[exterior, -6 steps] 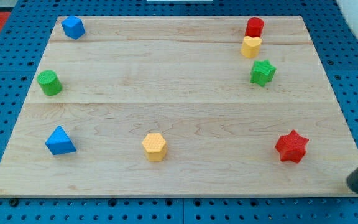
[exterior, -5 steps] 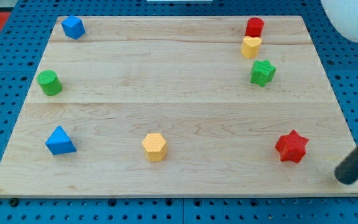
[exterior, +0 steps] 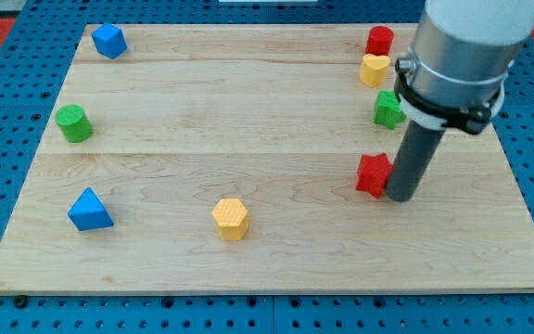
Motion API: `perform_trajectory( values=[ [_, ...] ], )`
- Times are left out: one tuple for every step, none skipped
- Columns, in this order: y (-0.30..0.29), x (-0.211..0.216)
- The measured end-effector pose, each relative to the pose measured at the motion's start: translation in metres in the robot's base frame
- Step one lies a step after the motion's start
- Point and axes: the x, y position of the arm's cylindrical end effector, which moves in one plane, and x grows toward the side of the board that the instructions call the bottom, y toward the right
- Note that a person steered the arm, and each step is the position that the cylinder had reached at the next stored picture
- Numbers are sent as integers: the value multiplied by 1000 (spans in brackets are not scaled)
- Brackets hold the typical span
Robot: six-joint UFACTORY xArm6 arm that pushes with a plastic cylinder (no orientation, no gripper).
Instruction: Push the red star bottom to the green star
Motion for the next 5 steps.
perform_trajectory(
  values=[
    [8,16],
    [-15,50],
    [-41,32],
    [-50,1],
    [-47,-19]
  ],
)
